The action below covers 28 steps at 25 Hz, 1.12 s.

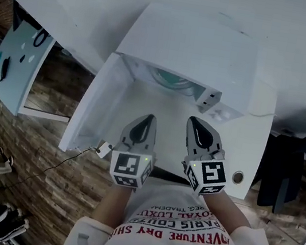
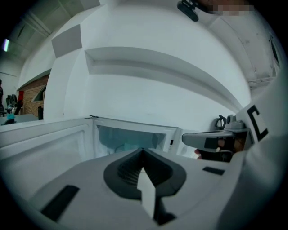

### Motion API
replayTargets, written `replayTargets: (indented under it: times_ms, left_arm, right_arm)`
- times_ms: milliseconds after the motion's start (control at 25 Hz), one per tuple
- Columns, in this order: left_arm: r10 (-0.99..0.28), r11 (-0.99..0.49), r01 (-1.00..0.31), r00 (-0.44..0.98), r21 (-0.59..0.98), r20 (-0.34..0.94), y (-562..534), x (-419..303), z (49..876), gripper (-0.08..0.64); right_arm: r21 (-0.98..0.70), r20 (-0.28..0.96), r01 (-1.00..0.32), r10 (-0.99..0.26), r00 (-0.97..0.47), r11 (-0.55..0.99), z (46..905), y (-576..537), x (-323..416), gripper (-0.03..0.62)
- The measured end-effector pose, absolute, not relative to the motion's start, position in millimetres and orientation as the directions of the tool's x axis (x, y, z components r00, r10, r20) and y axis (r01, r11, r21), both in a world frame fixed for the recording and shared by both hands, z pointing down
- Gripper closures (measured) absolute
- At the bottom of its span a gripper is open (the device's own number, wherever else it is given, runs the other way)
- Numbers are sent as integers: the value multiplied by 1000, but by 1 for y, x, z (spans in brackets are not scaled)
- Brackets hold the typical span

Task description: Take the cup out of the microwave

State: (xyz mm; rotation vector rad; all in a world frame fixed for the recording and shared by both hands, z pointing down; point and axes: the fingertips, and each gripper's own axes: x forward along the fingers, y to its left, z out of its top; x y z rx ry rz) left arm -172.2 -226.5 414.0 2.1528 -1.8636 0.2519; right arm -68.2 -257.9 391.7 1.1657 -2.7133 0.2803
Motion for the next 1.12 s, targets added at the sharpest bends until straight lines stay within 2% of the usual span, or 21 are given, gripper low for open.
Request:
replayTargets:
  times_ms: [360,560,600,680,800,1040,1120]
  left_arm:
    - [-872,-326,-934,357,148,336,-298,-173,455,552]
    - [-847,-364,-920,391,143,360,-330,-178,486,546]
    - [-845,-363,-921,390,142,367,-336,-180,492,524]
    - [-837,-361,-922,386,139,387,-348,-184,507,422]
    - [-833,-347,-930,365,122,416,-361,-189,524,338]
    - [-874,-348,-936,345,53,342,-397,-187,529,170]
    - [-885,-345,-938,335,27,324,-408,-187,530,137]
  right_arm:
    - [-122,278,-808,-761,-586,577,416,-298,-85,580]
    - [-93,318,-838,-781,-537,538,438,-316,-91,580]
    - [-91,324,-842,-784,-529,531,442,-319,-92,580]
    - [-91,336,-850,-787,-517,519,450,-325,-94,580]
    - [-93,358,-856,-785,-506,509,464,-332,-98,578]
    - [-76,380,-861,-783,-491,503,477,-340,-103,578]
    - [-72,387,-859,-779,-493,507,479,-341,-104,578]
